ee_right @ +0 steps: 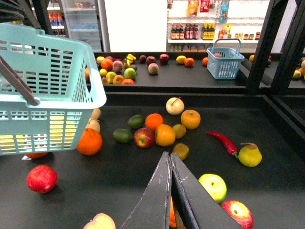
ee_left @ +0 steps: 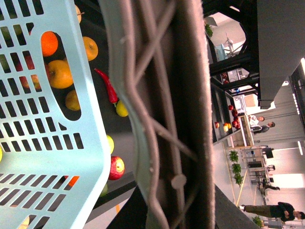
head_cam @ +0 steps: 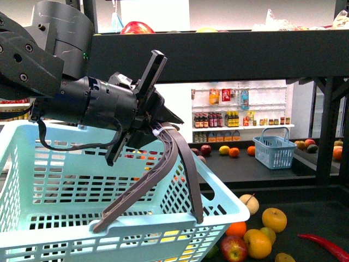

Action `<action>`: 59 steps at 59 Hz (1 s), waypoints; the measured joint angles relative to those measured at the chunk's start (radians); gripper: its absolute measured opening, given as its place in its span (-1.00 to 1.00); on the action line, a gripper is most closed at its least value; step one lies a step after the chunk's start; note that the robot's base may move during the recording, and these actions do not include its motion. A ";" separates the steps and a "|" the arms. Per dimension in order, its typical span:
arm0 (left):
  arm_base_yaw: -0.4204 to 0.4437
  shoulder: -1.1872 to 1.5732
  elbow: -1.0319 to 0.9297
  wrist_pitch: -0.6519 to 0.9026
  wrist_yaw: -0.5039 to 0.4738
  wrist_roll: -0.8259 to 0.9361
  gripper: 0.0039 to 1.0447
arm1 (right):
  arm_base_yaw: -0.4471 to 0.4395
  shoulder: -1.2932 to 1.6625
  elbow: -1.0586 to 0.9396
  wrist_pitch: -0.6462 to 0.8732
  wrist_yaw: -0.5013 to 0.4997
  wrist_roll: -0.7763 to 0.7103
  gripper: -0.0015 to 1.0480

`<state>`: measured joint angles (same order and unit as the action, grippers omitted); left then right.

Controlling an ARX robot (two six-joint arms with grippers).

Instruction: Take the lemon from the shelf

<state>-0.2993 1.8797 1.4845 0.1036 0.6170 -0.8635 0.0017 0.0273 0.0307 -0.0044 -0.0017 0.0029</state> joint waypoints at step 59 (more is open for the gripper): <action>0.000 0.000 0.000 0.000 0.000 0.000 -0.81 | 0.000 -0.021 -0.016 0.002 0.002 0.000 0.85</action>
<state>-0.2993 1.8797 1.4845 0.1036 0.6170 -0.8639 0.0017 0.0067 0.0151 -0.0029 -0.0002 0.0025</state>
